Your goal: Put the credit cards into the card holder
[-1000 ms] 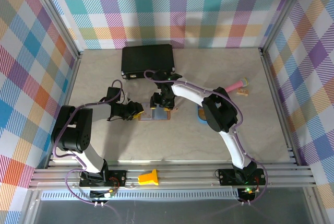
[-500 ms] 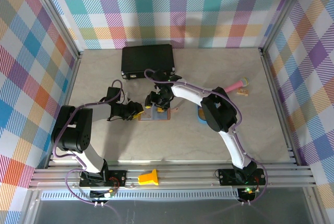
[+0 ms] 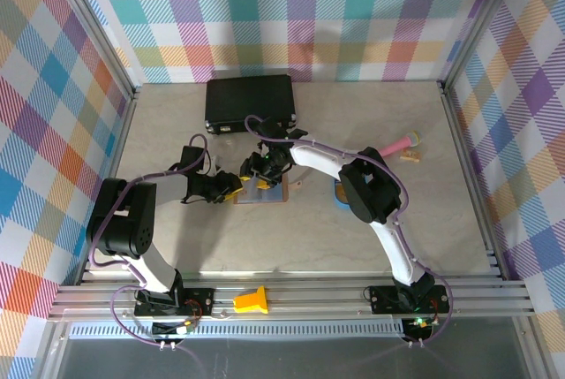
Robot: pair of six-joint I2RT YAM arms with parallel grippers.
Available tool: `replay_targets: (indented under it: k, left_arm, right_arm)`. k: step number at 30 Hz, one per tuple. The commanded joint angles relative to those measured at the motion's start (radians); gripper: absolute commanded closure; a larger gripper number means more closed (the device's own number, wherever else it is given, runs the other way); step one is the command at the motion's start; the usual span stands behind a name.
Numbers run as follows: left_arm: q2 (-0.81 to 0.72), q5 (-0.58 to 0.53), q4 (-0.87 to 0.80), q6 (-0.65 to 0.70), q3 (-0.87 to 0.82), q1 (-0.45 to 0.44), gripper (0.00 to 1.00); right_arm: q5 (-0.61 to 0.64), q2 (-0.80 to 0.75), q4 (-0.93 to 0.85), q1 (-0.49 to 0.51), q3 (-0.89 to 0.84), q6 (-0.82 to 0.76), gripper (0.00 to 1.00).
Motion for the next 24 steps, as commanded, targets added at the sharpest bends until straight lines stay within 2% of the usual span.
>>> replay_targets:
  k: [1,13,16,19,24]
  left_arm:
    - [-0.031,-0.028,-0.051,0.022,0.020,-0.010,0.70]
    - [-0.071,-0.077,-0.133,0.047,0.051,-0.010,0.79]
    - [-0.082,-0.086,-0.156,0.051,0.055,-0.011,0.86]
    - [-0.102,-0.063,-0.165,0.038,0.051,-0.011,0.94]
    - [-0.152,-0.014,-0.157,0.030,0.018,-0.019,0.96]
  right_arm:
    - [-0.036,0.000,0.033,0.006,-0.005,0.028,0.46]
    - [-0.026,0.016,0.014,0.006,0.006,0.036,0.46]
    - [-0.024,0.019,0.012,0.006,0.007,0.038,0.47]
    - [-0.027,0.020,0.011,0.006,0.010,0.039,0.47]
    - [-0.030,0.028,0.012,0.008,0.015,0.039,0.47]
